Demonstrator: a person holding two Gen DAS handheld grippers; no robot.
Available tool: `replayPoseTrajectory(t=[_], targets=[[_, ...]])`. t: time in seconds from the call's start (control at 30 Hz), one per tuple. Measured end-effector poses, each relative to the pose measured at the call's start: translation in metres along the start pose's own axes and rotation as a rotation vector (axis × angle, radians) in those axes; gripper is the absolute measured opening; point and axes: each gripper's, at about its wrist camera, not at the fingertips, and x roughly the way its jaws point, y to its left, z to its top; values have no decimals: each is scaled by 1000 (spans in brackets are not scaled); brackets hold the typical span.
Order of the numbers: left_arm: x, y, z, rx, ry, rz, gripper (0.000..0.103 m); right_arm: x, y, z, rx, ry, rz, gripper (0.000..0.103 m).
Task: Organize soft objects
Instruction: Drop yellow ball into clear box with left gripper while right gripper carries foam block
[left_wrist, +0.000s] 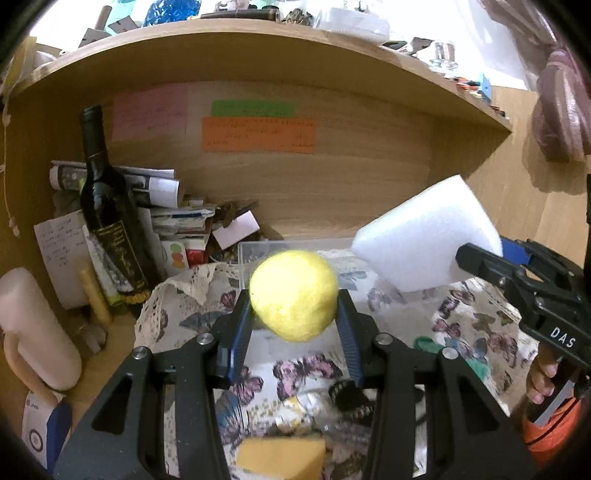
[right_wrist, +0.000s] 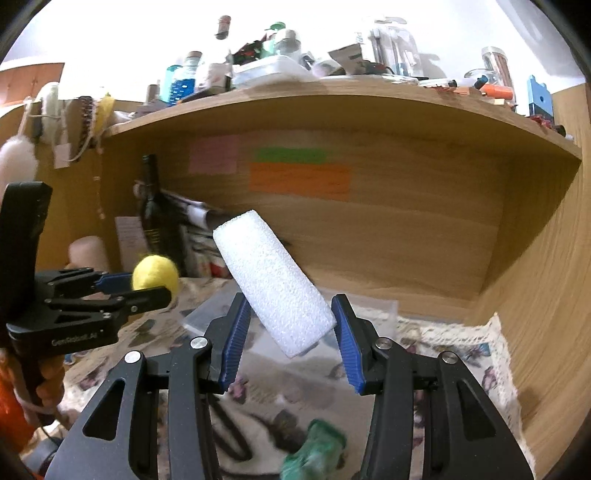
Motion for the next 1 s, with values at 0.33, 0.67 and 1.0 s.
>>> replayPoseTrajectory(t=[0.33, 0.67, 1.0], targets=[[66, 8, 32, -18, 124, -19, 43, 48, -23, 11, -24, 77, -71, 37], [135, 4, 31, 31, 299, -28, 43, 84, -43, 11, 8, 147, -73, 37], [149, -6, 21, 83, 342, -30, 47, 130, -45, 2, -62, 301, -136, 55]])
